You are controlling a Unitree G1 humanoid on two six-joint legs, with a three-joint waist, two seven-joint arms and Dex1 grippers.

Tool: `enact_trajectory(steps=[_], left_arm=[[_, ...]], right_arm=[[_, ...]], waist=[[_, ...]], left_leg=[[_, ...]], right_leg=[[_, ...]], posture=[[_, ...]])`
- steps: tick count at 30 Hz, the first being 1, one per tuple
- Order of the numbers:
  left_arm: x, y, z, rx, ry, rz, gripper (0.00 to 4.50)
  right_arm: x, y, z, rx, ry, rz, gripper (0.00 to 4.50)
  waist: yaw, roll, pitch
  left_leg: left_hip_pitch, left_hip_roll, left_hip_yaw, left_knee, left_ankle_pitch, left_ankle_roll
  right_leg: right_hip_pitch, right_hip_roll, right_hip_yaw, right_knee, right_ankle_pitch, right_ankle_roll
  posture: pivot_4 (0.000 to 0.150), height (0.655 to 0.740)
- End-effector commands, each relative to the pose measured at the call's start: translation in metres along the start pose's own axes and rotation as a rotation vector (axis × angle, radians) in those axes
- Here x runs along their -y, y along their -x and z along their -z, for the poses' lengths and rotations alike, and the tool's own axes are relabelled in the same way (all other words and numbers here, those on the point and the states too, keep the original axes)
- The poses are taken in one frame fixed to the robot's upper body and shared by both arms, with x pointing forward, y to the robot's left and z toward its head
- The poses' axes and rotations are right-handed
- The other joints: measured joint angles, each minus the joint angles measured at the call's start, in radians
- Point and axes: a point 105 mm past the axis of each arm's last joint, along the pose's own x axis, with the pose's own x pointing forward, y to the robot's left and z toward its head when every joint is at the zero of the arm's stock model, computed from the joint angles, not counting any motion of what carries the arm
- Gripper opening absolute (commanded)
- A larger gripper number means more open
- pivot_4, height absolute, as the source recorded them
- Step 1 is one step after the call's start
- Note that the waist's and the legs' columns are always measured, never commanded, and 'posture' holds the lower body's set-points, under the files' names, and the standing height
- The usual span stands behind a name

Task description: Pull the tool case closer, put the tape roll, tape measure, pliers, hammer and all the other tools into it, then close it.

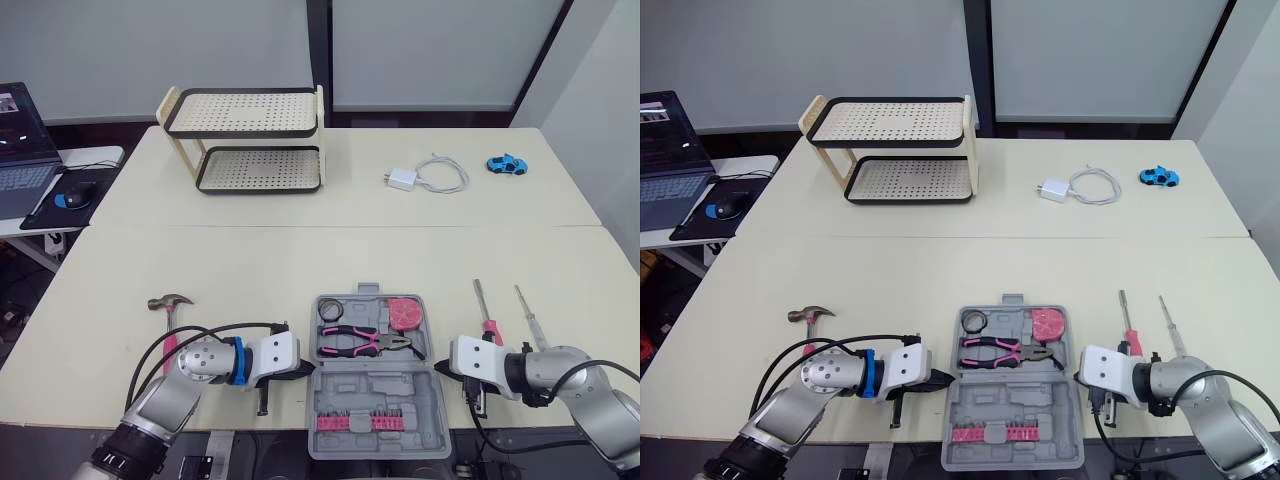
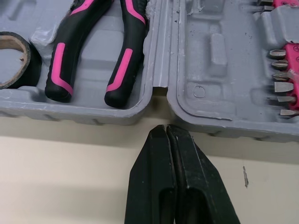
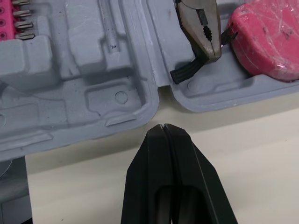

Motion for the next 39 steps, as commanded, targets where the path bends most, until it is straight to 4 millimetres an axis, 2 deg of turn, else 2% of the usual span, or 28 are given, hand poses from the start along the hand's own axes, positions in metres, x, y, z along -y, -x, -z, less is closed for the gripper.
enact_trajectory(steps=[1,18,28,39], left_arm=[[-0.003,-0.006,-0.004,0.011,-0.035,-0.007,0.01],[-0.004,-0.021,-0.014,0.034,-0.058,0.003,0.01],[-0.009,-0.031,-0.023,0.047,-0.072,-0.004,0.01],[-0.021,-0.035,-0.022,0.034,-0.088,-0.029,0.01]], right_arm=[[0.002,-0.003,-0.006,0.017,0.016,0.007,0.0],[-0.002,-0.017,-0.013,0.05,0.004,-0.019,0.0],[0.01,-0.017,-0.021,0.061,-0.012,0.017,0.0],[0.021,-0.026,-0.025,0.055,-0.02,0.032,0.0]], waist=[[0.0,0.0,0.0],[0.001,0.003,-0.007],[0.002,0.004,-0.011],[0.001,0.007,-0.013]], left_leg=[[0.0,0.0,0.0,0.0,0.0,0.0],[0.0,-0.001,0.0,0.001,0.0,0.0],[0.001,-0.001,0.0,0.001,0.0,0.0],[0.001,-0.001,0.0,0.002,0.0,0.0]], right_leg=[[0.0,0.0,0.0,0.0,0.0,0.0],[0.001,0.0,0.0,0.0,0.0,0.0],[0.001,0.0,0.0,0.001,0.0,0.0],[0.001,0.0,0.0,0.001,0.0,0.0]], posture=[[0.15,0.74],[0.15,0.74],[0.15,0.74],[0.15,0.74]])
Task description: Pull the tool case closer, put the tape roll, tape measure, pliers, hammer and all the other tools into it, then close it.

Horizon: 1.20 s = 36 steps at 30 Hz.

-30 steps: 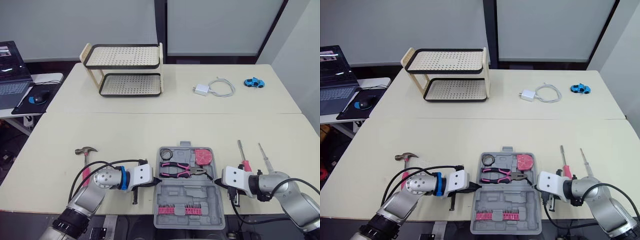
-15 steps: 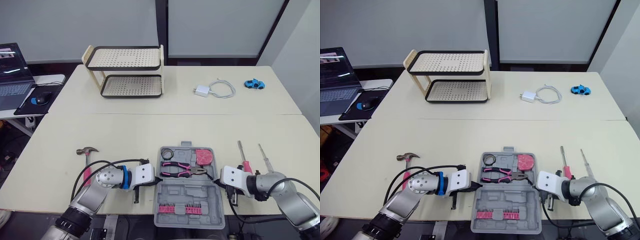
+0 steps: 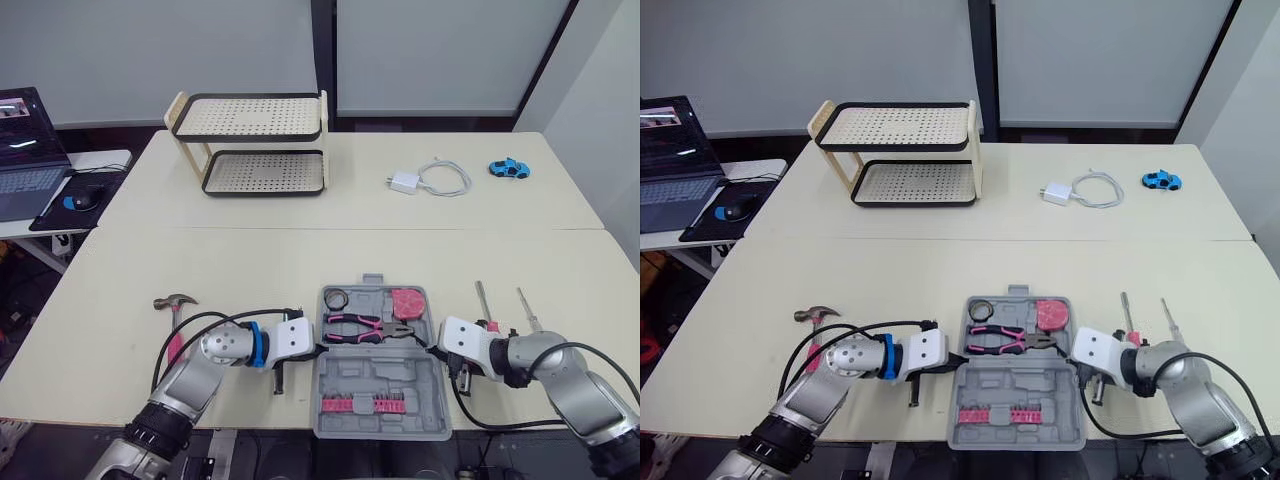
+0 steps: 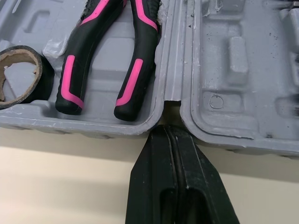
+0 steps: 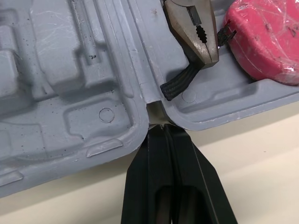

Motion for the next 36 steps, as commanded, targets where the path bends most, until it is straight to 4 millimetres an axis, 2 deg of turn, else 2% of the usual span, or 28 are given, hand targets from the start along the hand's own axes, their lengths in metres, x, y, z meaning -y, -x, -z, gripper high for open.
enact_trajectory(steps=[1,11,36], left_arm=[[0.0,-0.013,-0.011,0.038,-0.032,0.004,0.01],[-0.014,-0.013,-0.008,0.026,-0.047,-0.027,0.01],[-0.026,-0.016,-0.003,0.005,-0.064,-0.067,0.01]], right_arm=[[-0.003,-0.008,-0.026,0.085,0.051,-0.022,0.0],[0.0,-0.015,-0.03,0.083,0.055,-0.029,0.0],[0.01,-0.025,-0.039,0.089,0.07,-0.024,0.0]], waist=[[0.0,0.0,-0.001],[-0.001,0.001,-0.003],[-0.002,0.001,-0.007]], left_leg=[[0.0,0.0,0.0,0.0,0.0,0.0],[0.0,0.0,0.0,0.0,0.0,0.0],[0.002,-0.001,0.0,0.0,0.0,0.0]], right_leg=[[0.0,0.0,0.0,0.0,0.0,0.0],[0.0,0.0,0.0,0.001,0.0,0.0],[0.0,0.0,0.0,0.002,0.0,0.0]], posture=[[0.15,0.74],[0.15,0.74],[0.15,0.74]])
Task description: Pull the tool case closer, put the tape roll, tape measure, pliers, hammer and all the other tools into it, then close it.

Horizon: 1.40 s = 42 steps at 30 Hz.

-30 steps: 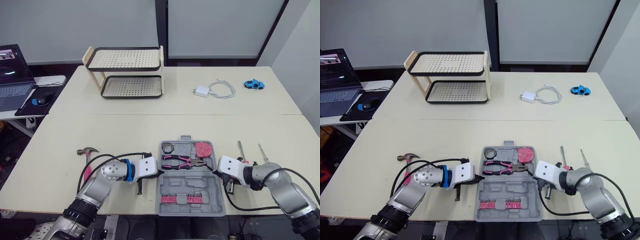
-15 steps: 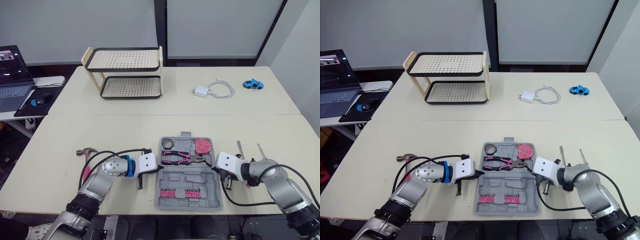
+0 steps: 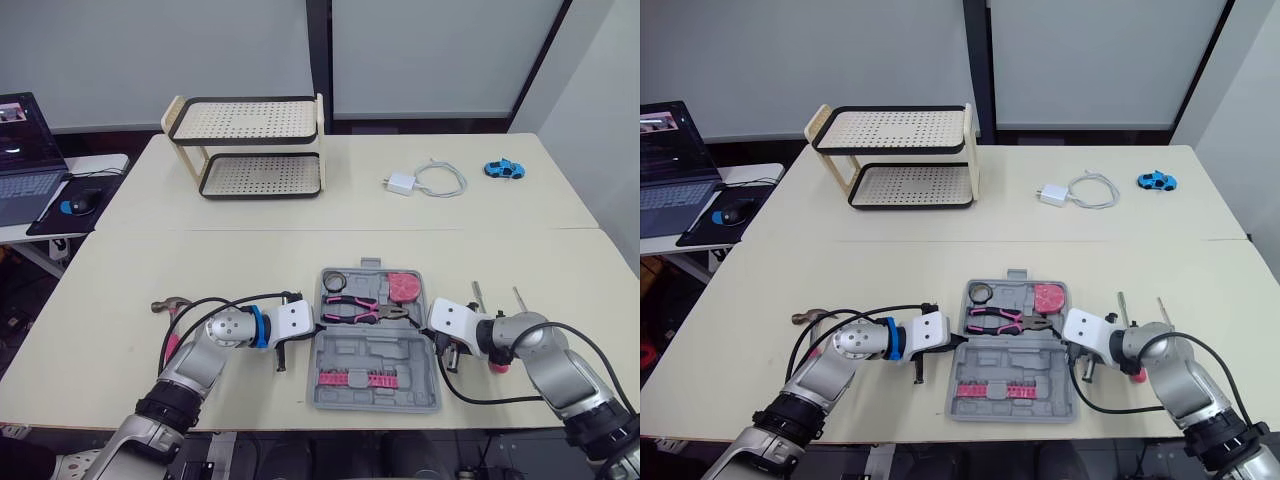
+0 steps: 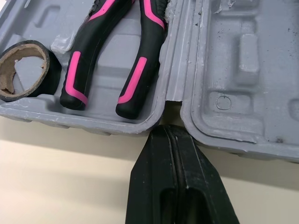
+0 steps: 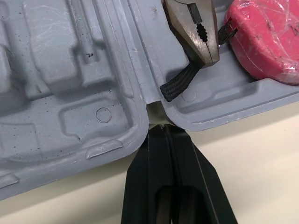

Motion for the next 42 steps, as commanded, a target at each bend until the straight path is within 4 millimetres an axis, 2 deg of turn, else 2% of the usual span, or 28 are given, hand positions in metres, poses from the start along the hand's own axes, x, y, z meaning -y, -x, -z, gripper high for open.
enact_trajectory(steps=[1,8,14,22,26,31,35,42], left_arm=[[0.005,-0.012,-0.008,0.024,-0.022,0.019,0.01],[0.005,-0.011,-0.007,0.02,-0.022,0.022,0.01],[0.005,-0.006,-0.005,0.012,-0.002,0.02,0.01],[0.0,0.007,-0.003,-0.015,0.019,0.008,0.01],[-0.005,0.019,-0.003,-0.018,0.029,-0.004,0.01],[-0.016,0.045,-0.006,0.006,0.05,-0.047,0.01],[-0.037,0.092,-0.008,0.059,0.124,-0.182,0.01],[-0.049,0.169,0.025,-0.027,0.253,-0.388,0.01]], right_arm=[[-0.011,-0.009,-0.03,0.107,0.053,-0.058,0.0],[-0.01,-0.01,-0.03,0.108,0.058,-0.055,0.0],[-0.005,-0.006,-0.029,0.097,0.07,-0.041,0.0],[0.003,0.011,-0.014,0.031,0.074,-0.006,0.0],[0.008,0.029,-0.011,0.005,0.095,0.025,0.0],[0.018,0.054,-0.018,0.026,0.125,0.098,0.0],[0.022,0.088,-0.022,0.065,0.159,0.168,0.0],[0.03,0.146,0.002,0.031,0.112,0.302,0.0]], waist=[[0.0,0.0,0.0],[0.0,0.0,-0.001],[-0.002,0.0,-0.001],[-0.002,0.0,0.0],[-0.002,0.0,0.0],[-0.001,0.0,0.0],[0.0,0.0,0.001],[0.001,0.0,0.002]], left_leg=[[0.0,0.0,0.0,0.0,0.0,0.0],[0.001,0.0,0.0,-0.001,0.0,0.0],[0.008,0.0,0.0,-0.004,0.0,0.0],[0.008,0.0,0.0,-0.005,0.0,0.0],[0.007,0.001,-0.001,-0.006,0.0,0.0],[0.006,0.001,-0.001,-0.007,0.0,0.0],[0.006,0.003,-0.002,-0.007,0.0,0.0],[0.007,0.003,-0.002,-0.008,-0.001,0.001]], right_leg=[[0.0,0.0,0.0,0.0,0.0,0.0],[0.001,0.0,0.0,0.0,0.0,0.0],[0.009,0.001,0.0,-0.005,0.0,0.0],[0.009,0.001,0.0,-0.006,0.0,0.0],[0.009,0.001,0.0,-0.009,0.0,0.0],[0.009,0.0,0.0,-0.012,0.0,0.0],[0.009,0.0,-0.001,-0.013,0.0,0.0],[0.011,-0.001,-0.001,-0.014,0.0,0.0]], posture=[[0.15,0.74],[0.15,0.74],[0.15,0.74],[0.15,0.74],[0.15,0.74],[0.15,0.74],[0.15,0.74],[0.15,0.74]])
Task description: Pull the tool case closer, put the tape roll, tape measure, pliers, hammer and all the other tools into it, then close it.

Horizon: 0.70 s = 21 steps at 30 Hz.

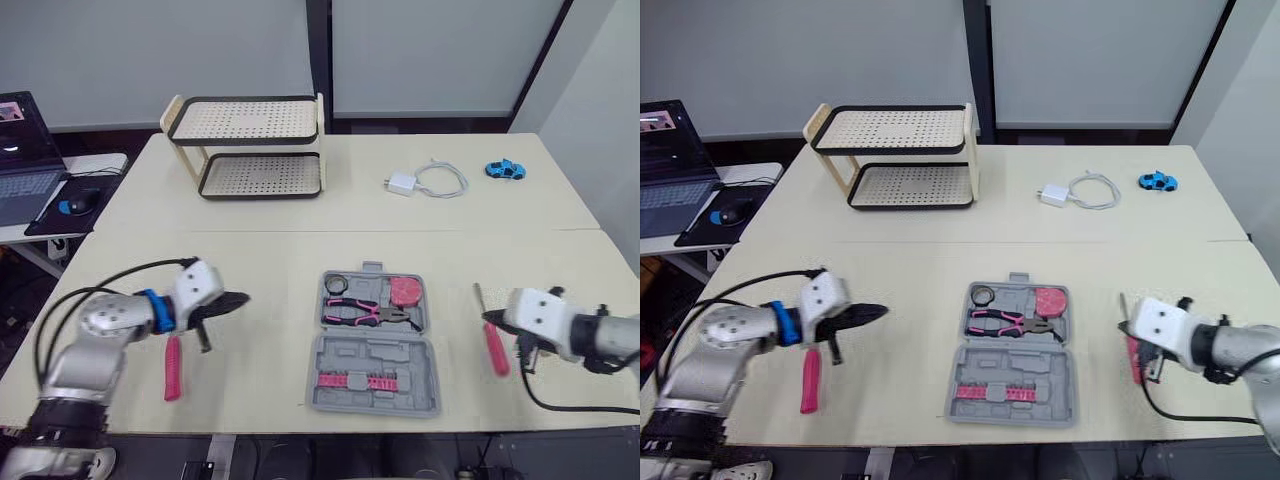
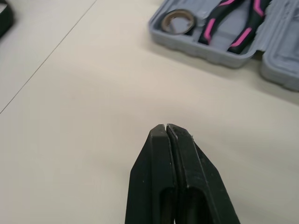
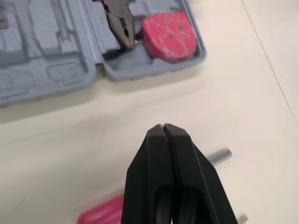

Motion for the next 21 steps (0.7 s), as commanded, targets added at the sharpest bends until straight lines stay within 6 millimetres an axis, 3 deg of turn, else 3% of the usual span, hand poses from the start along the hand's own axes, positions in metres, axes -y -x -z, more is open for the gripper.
enact_trajectory(steps=[1,9,11,14,18,21], left_arm=[[-0.021,0.035,0.008,-0.015,0.043,-0.115,0.01],[-0.045,0.103,0.053,-0.091,0.262,-0.38,0.01],[-0.045,0.124,0.07,-0.131,0.32,-0.438,0.38],[-0.042,0.149,0.092,-0.177,0.409,-0.504,1.19],[-0.032,0.171,0.115,-0.227,0.491,-0.571,2.49],[-0.025,0.177,0.122,-0.236,0.52,-0.588,3.46]], right_arm=[[0.016,0.031,0.0,0.002,0.037,0.079,0.0],[0.024,0.083,0.044,-0.134,-0.027,0.121,0.0],[0.024,0.093,0.055,-0.157,-0.064,0.121,0.0],[0.024,0.102,0.063,-0.148,-0.122,0.122,0.63],[0.02,0.106,0.065,-0.141,-0.158,0.1,2.03],[0.019,0.108,0.062,-0.137,-0.171,0.083,3.07]], waist=[[0.001,0.0,0.0],[0.0,-0.001,0.001],[-0.002,-0.001,0.001],[-0.004,-0.001,0.002],[-0.002,-0.001,0.002],[-0.001,-0.002,0.002]], left_leg=[[0.0,0.0,0.0,0.0,0.0,0.0],[0.001,0.0,0.0,0.0,0.0,0.0],[0.001,0.0,0.0,-0.001,0.0,0.001],[0.002,0.0,0.001,-0.001,-0.001,0.001],[0.002,0.001,0.001,-0.001,-0.001,0.001],[0.002,0.002,0.001,-0.001,-0.001,0.001]], right_leg=[[0.0,0.0,0.0,0.0,0.0,0.0],[0.002,0.0,0.0,0.0,0.0,0.0],[0.002,0.0,0.0,0.0,0.0,0.0],[0.001,0.0,0.0,-0.001,0.0,0.0],[0.002,0.0,0.0,-0.001,0.0,0.0],[0.002,0.0,0.0,-0.001,0.0,0.0]], posture=[[0.15,0.74],[0.15,0.74],[0.15,0.74],[0.15,0.74],[0.15,0.74],[0.15,0.74]])
